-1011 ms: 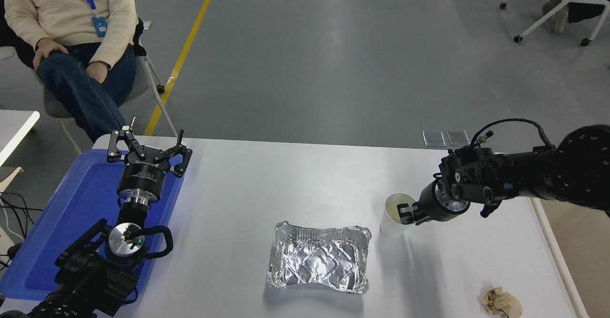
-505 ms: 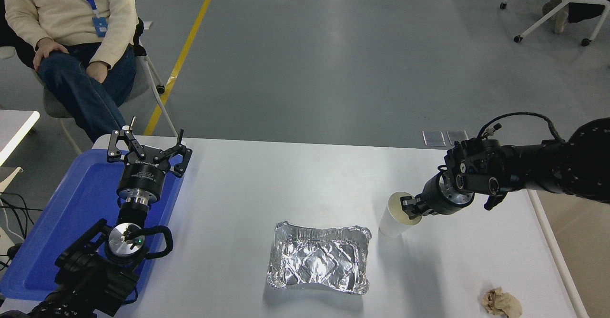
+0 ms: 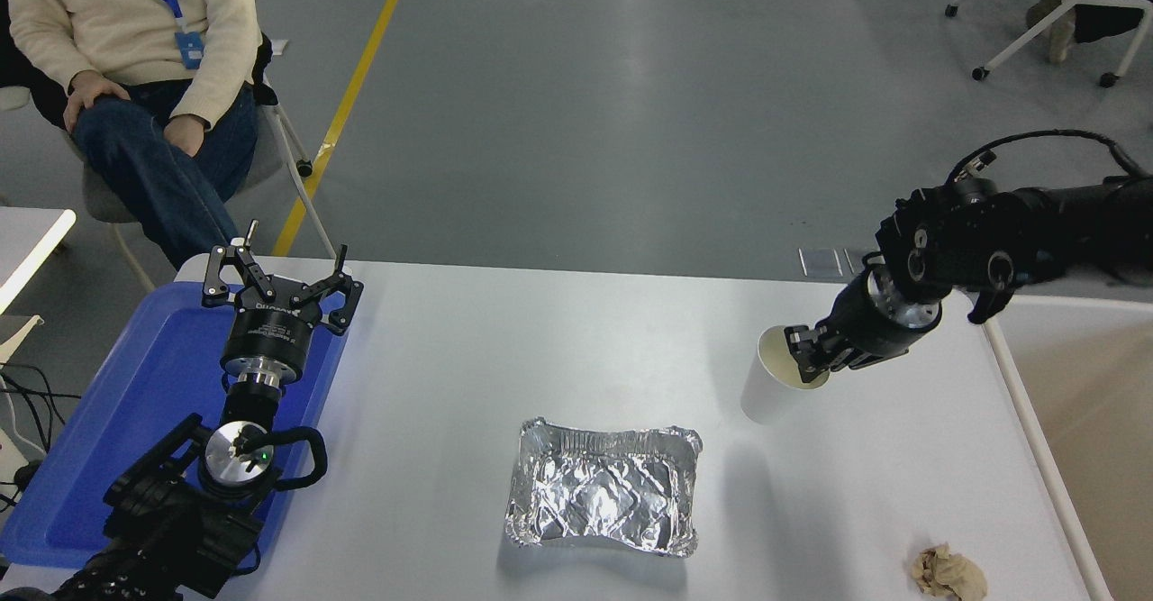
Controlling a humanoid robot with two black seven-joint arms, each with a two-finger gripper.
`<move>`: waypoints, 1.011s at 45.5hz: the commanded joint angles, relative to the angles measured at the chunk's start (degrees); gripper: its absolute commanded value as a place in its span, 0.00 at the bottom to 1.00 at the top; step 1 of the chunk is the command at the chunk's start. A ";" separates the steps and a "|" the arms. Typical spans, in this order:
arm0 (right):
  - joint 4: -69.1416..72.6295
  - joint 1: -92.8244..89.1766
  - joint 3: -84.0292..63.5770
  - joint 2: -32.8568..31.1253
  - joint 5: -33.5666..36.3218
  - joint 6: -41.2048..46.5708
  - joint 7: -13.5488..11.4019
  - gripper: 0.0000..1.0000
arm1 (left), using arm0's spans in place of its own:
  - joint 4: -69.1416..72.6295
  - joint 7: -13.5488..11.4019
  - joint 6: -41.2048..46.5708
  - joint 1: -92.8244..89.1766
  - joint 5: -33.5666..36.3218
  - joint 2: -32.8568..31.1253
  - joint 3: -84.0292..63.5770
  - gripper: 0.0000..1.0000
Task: Pick up paper cup place in dustbin
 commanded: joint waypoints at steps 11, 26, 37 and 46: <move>3.89 19.50 -2.87 -4.09 0.14 7.15 0.02 0.00 | 0.01 0.00 0.00 0.00 0.00 0.09 0.00 1.00; 4.24 26.53 -4.45 -5.76 0.05 7.15 -0.07 0.00 | 0.01 0.00 0.00 0.00 0.00 0.09 0.00 1.00; 5.65 29.44 -5.33 -5.85 -0.04 7.15 -0.07 0.00 | 0.01 0.00 0.00 0.00 0.00 0.09 0.00 1.00; 5.56 29.35 -5.59 -5.76 -0.04 7.15 -0.07 0.00 | 0.01 0.00 0.09 0.00 0.00 0.09 -0.09 1.00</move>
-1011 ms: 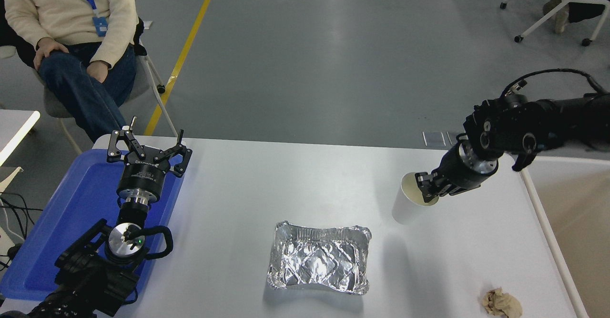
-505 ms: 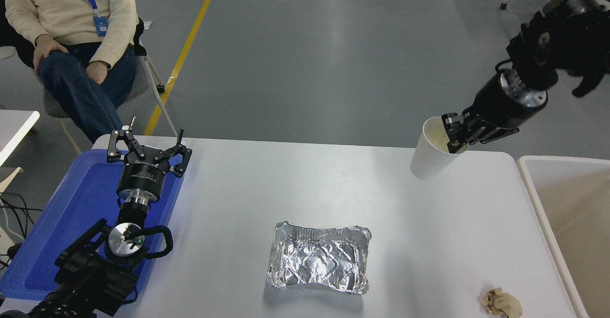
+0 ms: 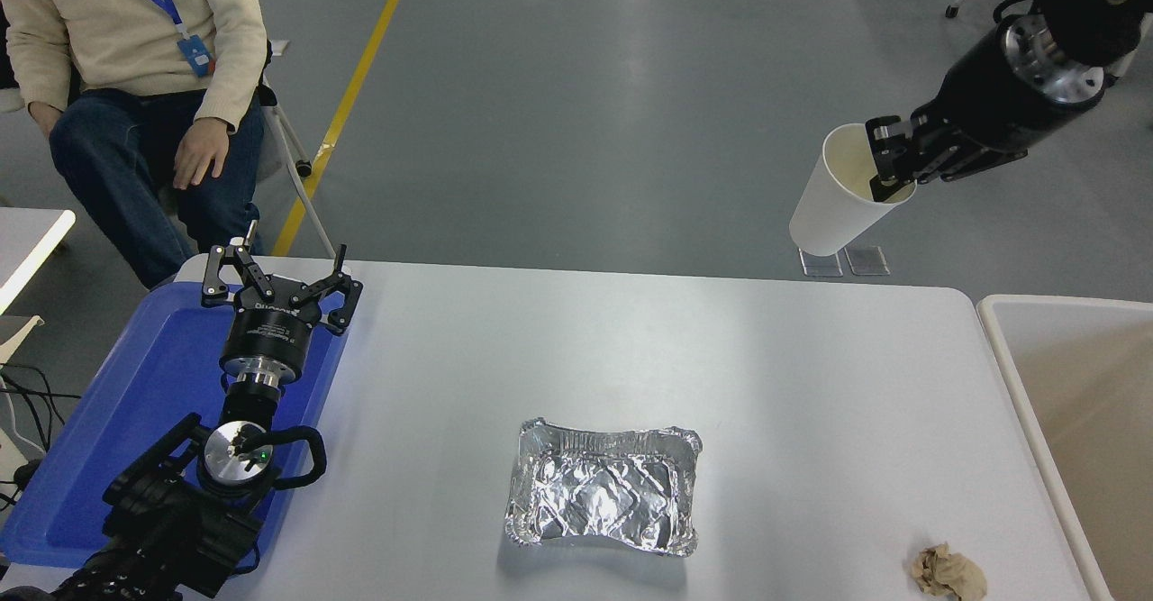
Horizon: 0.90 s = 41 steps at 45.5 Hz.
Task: Pick up paper cup place in dustbin
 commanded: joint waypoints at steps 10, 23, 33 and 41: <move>0.19 0.76 -2.62 -0.23 -0.11 0.06 -0.01 0.00 | 0.08 -0.16 0.09 0.09 -0.09 0.00 -0.07 1.00; 0.19 0.93 -8.51 -6.20 -1.78 0.06 -0.01 0.00 | 0.09 -0.16 0.09 0.09 -0.09 0.00 -0.07 1.00; 0.19 1.02 -14.75 -14.20 -3.45 0.06 -0.01 0.00 | 0.09 -0.25 0.09 0.09 -0.09 0.00 -0.07 1.00; -0.16 1.28 -20.81 -20.44 -5.56 0.06 -0.01 0.00 | 0.09 -0.25 0.09 0.09 -0.09 0.00 -0.07 1.00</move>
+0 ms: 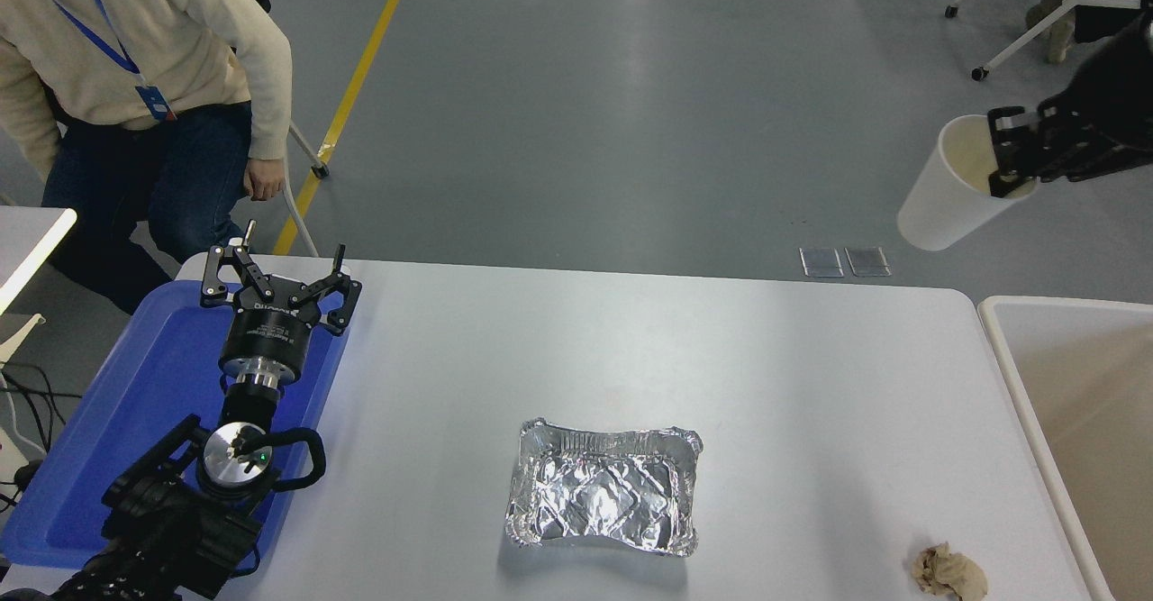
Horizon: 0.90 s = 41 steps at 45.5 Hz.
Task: Pick up paper cup place in dustbin
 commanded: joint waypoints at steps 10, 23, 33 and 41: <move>-1.22 0.36 -12.44 -14.09 -6.46 0.00 0.01 0.00 | 0.00 -0.03 -0.01 -0.01 0.00 0.00 0.00 1.00; -5.96 0.36 -15.43 -24.72 -12.44 0.00 0.01 0.00 | 0.00 -0.03 -0.01 -0.01 0.00 0.00 0.00 1.00; -7.19 -0.87 -15.17 -25.52 -13.32 0.00 0.01 0.00 | 0.00 -0.03 -0.01 0.07 0.00 0.00 0.00 1.00; -11.32 -6.14 -11.31 -25.70 -12.62 0.00 0.01 0.00 | 0.00 -0.03 -0.01 -0.01 0.00 0.00 0.00 1.00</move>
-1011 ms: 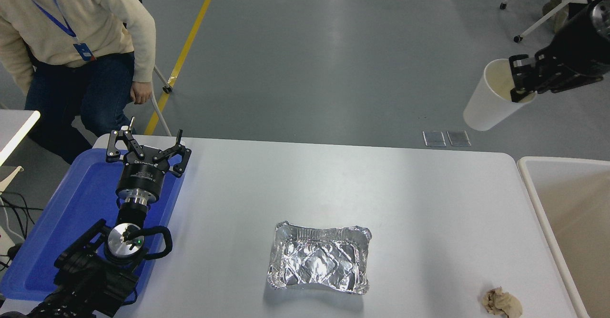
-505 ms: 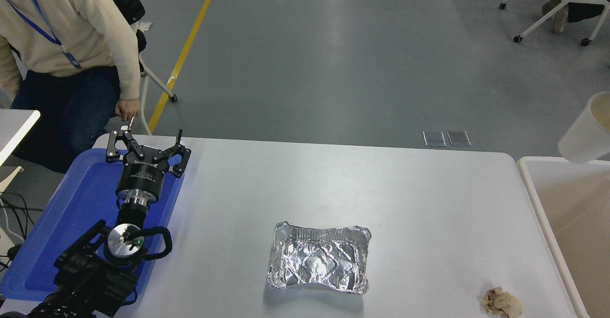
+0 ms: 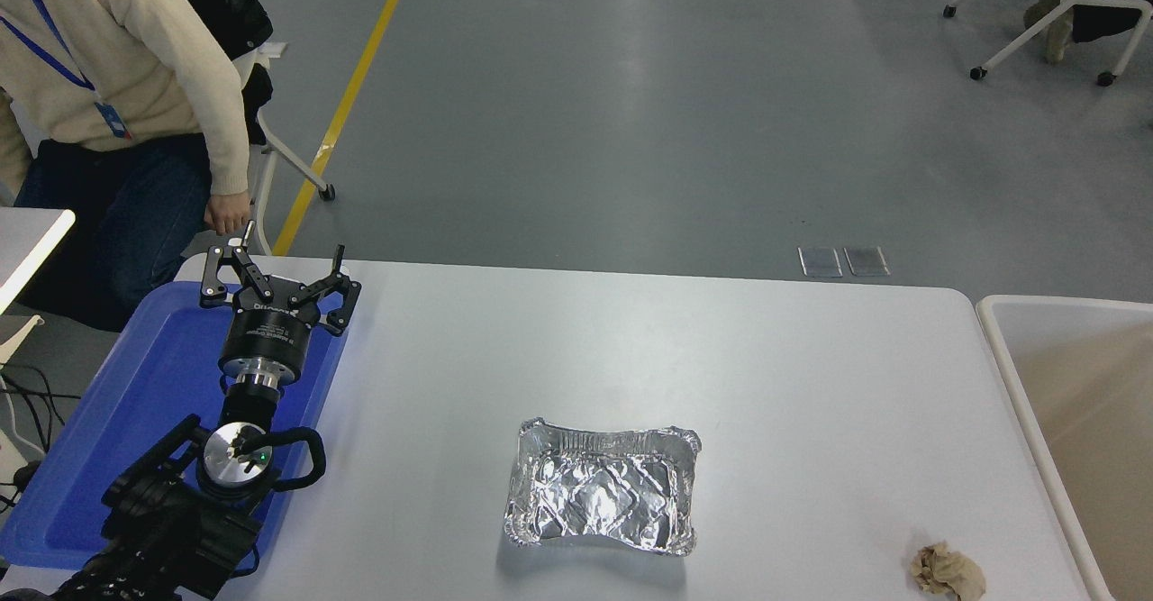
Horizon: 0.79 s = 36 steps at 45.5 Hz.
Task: Pick up paper cup place in dustbin
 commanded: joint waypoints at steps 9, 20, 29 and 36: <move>-11.86 -21.12 17.09 -1.67 0.02 0.00 0.01 0.00 | 0.00 0.00 0.00 -0.04 0.00 0.00 0.00 1.00; -20.13 -42.83 37.57 -1.32 0.02 0.00 0.01 0.00 | -0.09 0.09 0.00 -0.13 0.01 0.00 0.00 1.00; -21.89 -54.88 48.30 -0.88 0.02 0.00 -0.08 0.00 | -0.09 0.18 0.00 -0.13 0.09 -0.09 0.09 1.00; -23.38 -61.29 52.26 0.97 0.10 -6.50 -0.08 0.00 | -0.09 0.18 -0.09 -0.13 0.09 -0.09 0.09 1.00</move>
